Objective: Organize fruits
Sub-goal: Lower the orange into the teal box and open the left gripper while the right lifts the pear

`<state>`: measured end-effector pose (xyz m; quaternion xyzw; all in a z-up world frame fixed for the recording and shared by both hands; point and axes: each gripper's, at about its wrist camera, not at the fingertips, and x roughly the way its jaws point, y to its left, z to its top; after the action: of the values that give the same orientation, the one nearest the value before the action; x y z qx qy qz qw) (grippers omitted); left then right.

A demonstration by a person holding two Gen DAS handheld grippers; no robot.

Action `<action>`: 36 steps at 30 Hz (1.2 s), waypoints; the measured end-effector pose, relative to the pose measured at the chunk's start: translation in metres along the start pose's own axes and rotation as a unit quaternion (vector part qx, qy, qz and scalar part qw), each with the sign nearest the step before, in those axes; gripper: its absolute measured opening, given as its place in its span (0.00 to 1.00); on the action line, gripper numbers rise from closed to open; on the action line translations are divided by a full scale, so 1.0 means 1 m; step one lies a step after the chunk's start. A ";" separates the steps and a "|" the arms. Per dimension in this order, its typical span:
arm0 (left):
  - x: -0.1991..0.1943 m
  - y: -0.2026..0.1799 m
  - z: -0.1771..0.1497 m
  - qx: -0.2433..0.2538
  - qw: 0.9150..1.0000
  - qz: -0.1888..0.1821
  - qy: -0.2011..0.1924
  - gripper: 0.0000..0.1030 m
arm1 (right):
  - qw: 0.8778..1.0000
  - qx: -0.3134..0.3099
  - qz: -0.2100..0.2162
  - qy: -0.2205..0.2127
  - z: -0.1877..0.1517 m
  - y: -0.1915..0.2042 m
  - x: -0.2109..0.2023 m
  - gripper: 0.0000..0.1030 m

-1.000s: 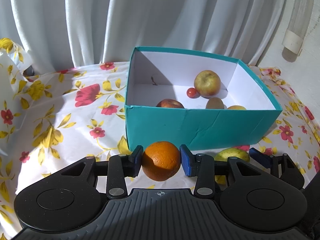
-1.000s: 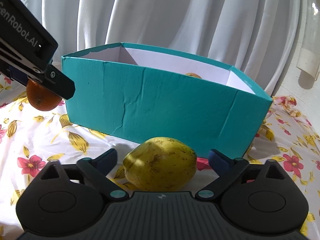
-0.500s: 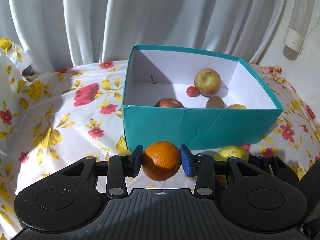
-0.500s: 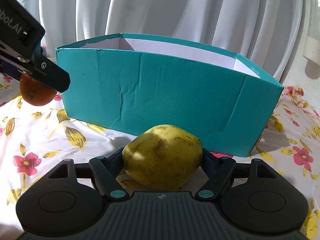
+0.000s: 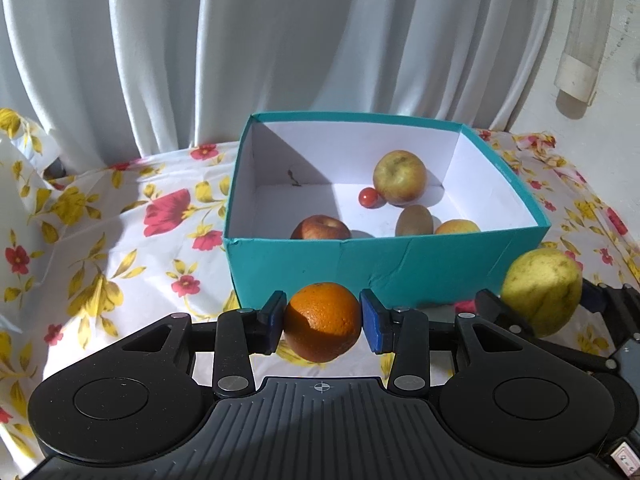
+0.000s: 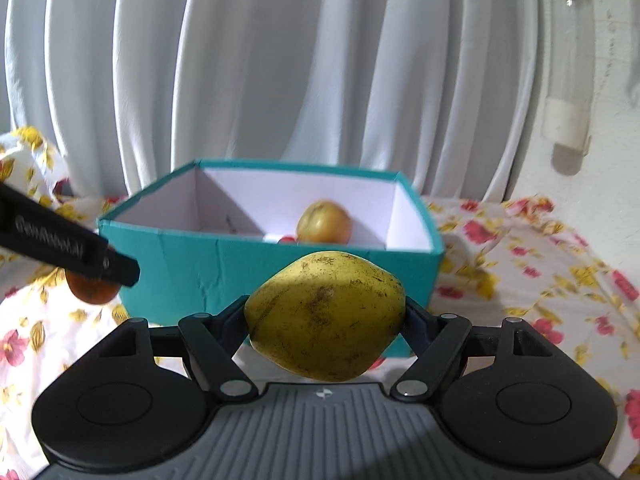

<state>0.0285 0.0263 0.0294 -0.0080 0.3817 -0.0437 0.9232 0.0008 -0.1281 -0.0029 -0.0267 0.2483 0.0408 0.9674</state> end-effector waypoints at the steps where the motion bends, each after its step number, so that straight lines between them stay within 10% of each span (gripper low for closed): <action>1: -0.002 -0.002 0.001 0.003 1.000 -0.001 -0.004 0.43 | 1.000 0.003 -0.005 -0.008 0.003 -0.003 -0.005 0.75; 17: 0.018 -0.018 0.046 0.018 0.998 0.023 -0.048 0.43 | 0.996 0.026 -0.048 -0.065 0.023 -0.035 -0.053 0.75; 36: 0.102 -0.020 0.052 0.036 0.998 0.042 0.009 0.43 | 0.993 0.039 -0.085 -0.067 0.023 -0.045 -0.059 0.75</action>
<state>0.1356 -0.0033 -0.0046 0.0413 0.3879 -0.0183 0.9206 -0.0354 -0.1749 0.0476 -0.0068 0.1809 -0.0500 0.9822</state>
